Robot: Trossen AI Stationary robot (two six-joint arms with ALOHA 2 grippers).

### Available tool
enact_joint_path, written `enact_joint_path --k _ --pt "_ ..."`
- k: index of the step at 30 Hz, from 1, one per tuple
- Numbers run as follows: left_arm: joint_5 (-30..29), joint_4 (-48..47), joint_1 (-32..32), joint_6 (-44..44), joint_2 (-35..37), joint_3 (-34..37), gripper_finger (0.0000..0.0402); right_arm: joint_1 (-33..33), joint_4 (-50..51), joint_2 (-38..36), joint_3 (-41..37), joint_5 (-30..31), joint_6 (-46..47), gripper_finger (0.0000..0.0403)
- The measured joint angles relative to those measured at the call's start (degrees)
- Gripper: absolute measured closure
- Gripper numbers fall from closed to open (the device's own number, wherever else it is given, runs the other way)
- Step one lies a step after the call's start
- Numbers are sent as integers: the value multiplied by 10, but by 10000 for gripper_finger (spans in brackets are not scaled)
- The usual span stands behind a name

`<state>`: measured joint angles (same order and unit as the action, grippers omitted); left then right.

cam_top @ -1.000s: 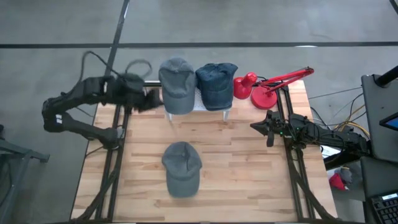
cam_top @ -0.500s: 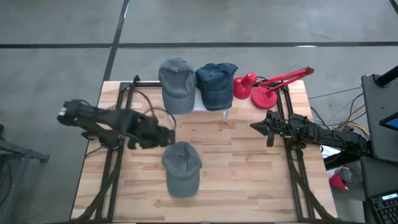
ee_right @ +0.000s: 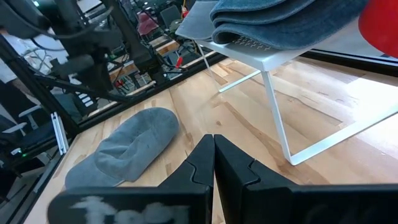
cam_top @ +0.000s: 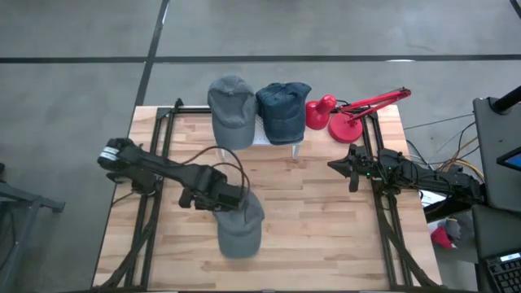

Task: Pick & Place hat
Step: Stack the gray cap on top of the gray cap on the shelf

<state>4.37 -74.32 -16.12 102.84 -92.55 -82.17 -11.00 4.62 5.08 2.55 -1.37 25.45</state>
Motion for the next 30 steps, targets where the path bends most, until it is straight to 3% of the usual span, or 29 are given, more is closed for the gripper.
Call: enact_joint_path --k 10,19,30 --pt "5 70 0 66 17 88 207 0 0 0 0 0 0 394" --pt "20 202 0 126 20 174 208 0 0 0 0 0 -2 394" --pt "38 265 -2 171 20 236 209 0 0 0 0 0 -2 394"
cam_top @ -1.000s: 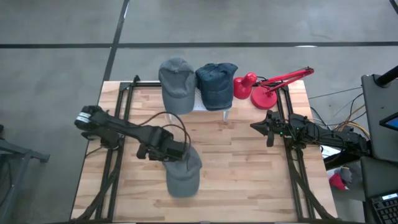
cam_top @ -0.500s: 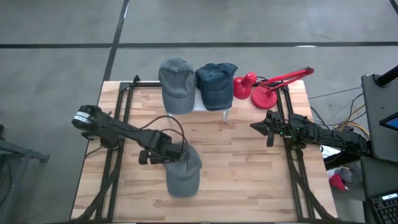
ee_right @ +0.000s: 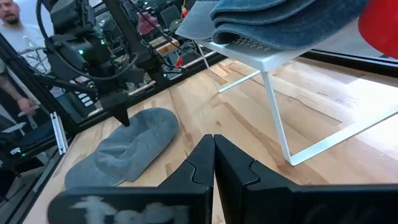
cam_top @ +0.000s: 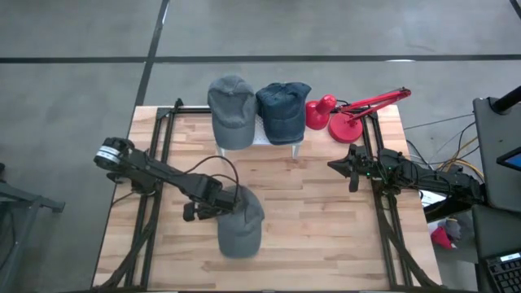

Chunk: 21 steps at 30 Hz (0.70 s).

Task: Pick & Place hat
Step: Stack the gray cap on top of the gray cap on the shelf

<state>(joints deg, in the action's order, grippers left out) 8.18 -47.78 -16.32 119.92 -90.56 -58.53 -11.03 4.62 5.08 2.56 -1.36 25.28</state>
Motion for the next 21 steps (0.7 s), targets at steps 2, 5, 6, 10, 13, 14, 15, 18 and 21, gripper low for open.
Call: enact_joint_path --k 2,5,6,10,13,14,15,18,21 --pt "0 24 0 7 0 14 209 0 0 0 0 0 0 394" --pt "-1 63 0 17 0 38 209 0 0 0 0 0 0 394" --pt "-1 79 0 19 0 46 209 0 0 0 0 0 -2 394" --pt "-1 132 0 22 0 76 209 0 0 0 0 0 -4 394" --pt "-1 169 0 23 0 97 211 0 0 0 0 0 -4 394" --pt "-1 181 0 23 0 102 215 0 0 0 0 0 -4 394" --pt "-2 189 0 23 0 106 222 0 0 0 0 0 -4 394" --pt "-6 201 0 22 0 111 256 0 0 0 0 0 -4 394" --pt "-15 206 0 14 0 111 302 0 0 0 0 0 -4 394"
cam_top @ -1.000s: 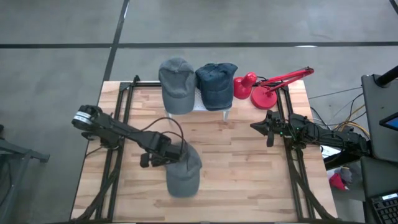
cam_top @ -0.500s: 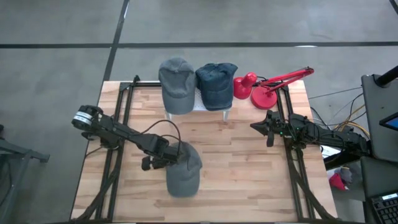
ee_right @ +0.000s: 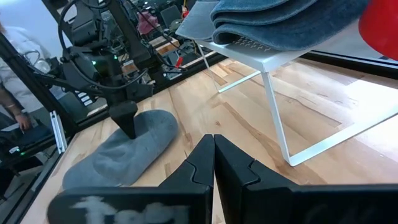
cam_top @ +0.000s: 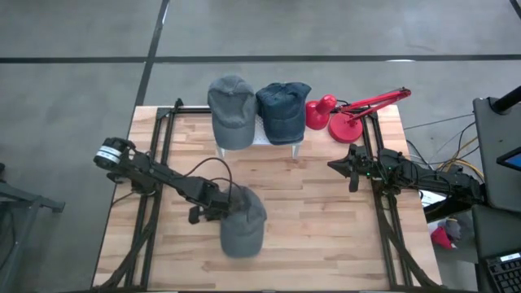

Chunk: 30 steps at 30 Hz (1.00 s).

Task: Pick & Place hat
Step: Stack the gray cap on top of the gray cap on the shelf

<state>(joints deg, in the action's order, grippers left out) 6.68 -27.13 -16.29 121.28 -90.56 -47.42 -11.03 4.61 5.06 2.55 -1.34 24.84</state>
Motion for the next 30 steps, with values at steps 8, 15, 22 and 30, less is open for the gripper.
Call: enact_joint_path --k 8,15,22,30 --pt "-8 37 0 -40 1 0 391 0 0 0 0 0 0 394" --pt "-10 148 -4 -58 42 0 396 0 0 0 0 0 0 394" --pt "-188 257 -15 -79 144 0 398 0 -1 0 0 0 0 394" --pt "-384 260 -19 -201 236 -54 400 0 -2 0 0 0 0 394"
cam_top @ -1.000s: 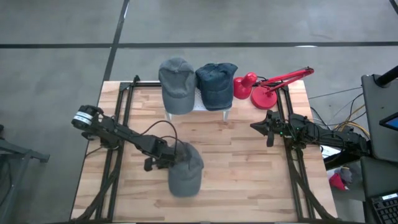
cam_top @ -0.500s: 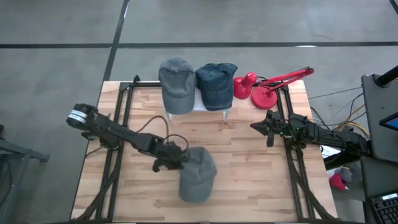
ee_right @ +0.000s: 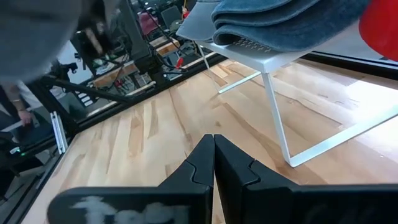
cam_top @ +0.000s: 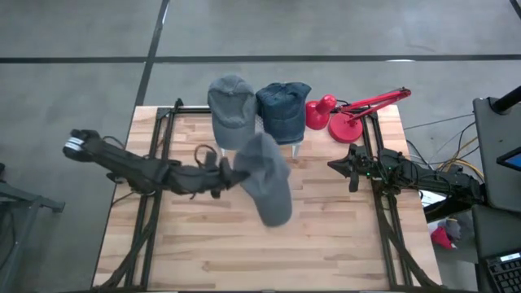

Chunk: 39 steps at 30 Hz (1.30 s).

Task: Pick & Place hat
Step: Stack the gray cap on top of the gray cap on the shelf

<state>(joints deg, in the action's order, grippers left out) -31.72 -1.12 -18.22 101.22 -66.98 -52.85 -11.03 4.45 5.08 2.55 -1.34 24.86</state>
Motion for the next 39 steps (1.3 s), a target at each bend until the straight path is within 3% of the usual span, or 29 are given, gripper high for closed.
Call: enact_joint_path --k 9,15,20,23,28,39 --pt "-163 -63 2 -144 51 -87 400 0 0 0 0 0 0 394" --pt "-229 -272 31 -160 61 -192 400 0 0 0 0 0 0 394" --pt "-235 -420 81 -175 43 -297 401 0 0 0 0 0 0 394" --pt "-214 -487 119 -176 26 -346 401 0 0 0 0 0 1 394" --pt "-126 -554 203 -176 -8 -396 401 0 0 0 0 0 1 394" --pt "58 -569 421 -267 -62 -425 401 0 0 0 0 0 2 394"
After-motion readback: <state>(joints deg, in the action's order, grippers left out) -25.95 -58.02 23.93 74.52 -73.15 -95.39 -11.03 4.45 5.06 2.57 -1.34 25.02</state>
